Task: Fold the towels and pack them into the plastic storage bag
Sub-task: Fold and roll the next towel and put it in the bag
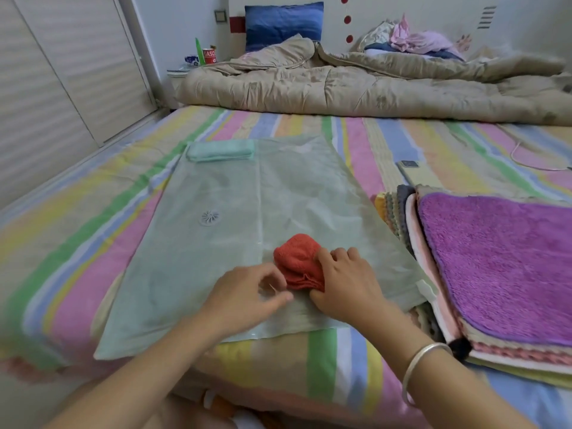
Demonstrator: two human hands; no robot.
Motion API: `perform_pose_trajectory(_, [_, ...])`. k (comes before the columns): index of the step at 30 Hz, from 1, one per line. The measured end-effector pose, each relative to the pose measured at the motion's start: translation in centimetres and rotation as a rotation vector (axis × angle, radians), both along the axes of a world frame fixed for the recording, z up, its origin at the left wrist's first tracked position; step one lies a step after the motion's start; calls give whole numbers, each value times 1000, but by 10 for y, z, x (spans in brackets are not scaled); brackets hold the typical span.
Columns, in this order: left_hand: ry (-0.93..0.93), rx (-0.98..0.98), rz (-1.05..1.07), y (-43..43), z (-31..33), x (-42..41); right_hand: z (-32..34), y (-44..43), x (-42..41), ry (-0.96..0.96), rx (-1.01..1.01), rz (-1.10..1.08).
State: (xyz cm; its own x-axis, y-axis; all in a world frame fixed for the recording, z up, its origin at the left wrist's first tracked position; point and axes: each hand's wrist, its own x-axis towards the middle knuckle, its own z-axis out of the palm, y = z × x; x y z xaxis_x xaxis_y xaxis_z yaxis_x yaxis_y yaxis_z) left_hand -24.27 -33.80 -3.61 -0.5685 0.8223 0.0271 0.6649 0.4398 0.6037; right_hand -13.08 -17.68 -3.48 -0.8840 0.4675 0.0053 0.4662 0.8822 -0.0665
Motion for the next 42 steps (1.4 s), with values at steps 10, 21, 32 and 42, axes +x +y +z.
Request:
perform_pose_trajectory(10, [409,-112,-321,-35,-9,-17,-7,4,8,39,-247,-7])
perform_pose_trajectory(21, [119,124,115,-32,4,-16,13,-23,45,784,-227,327])
perform_pose_trajectory(32, [-231,377,204,-29,45,-12,-11,-27,36,266,-444,-2])
perform_pose_trajectory(42, [-104,497,166,-26,64,-21,10,-7,-16,130,-66,69])
